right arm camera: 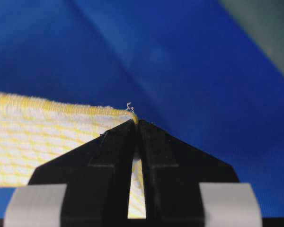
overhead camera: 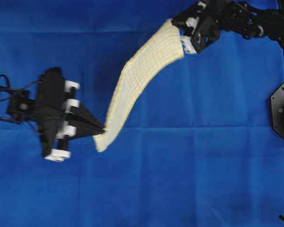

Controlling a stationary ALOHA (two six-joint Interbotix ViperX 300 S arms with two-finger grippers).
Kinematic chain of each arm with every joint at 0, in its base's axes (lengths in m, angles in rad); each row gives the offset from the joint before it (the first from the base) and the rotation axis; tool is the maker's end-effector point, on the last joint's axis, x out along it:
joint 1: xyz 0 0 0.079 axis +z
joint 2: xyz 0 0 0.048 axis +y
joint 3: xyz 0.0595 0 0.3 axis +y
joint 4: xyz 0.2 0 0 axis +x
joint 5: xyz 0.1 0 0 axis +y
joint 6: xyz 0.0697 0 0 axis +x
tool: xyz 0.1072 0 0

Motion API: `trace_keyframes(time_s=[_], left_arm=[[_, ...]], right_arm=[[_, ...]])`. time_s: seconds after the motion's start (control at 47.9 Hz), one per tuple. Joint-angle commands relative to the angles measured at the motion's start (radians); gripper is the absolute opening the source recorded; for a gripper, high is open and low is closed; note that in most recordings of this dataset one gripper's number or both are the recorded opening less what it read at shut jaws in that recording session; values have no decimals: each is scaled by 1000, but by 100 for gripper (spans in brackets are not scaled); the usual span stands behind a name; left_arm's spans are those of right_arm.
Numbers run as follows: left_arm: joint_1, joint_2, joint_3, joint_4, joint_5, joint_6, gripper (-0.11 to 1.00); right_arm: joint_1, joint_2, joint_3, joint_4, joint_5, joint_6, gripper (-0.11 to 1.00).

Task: Fold the yellow towel.
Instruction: 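Lift the strip, right gripper raising its end up and over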

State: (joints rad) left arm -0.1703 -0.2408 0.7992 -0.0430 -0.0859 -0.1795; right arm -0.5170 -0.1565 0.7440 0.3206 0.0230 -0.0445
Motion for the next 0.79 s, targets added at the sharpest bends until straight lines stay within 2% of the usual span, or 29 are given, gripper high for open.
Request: trace_keyframes(time_s=[0.0,0.334,0.501,0.773], left_arm=[[-12,49,-97,2,6,18,2],[-32,190,-299,2,63,78,2],[-35,245,-373,2,75,112,2],[-35,325,-472,3,77,121,2]], right_arm=[[-8,3,-49,-14,-2,-2,3],[-32,48,-112,-49,3,-2,3],[-44,60,-130,-64,5,-2,3],[-48,72,-150,-72,3,-3,3]])
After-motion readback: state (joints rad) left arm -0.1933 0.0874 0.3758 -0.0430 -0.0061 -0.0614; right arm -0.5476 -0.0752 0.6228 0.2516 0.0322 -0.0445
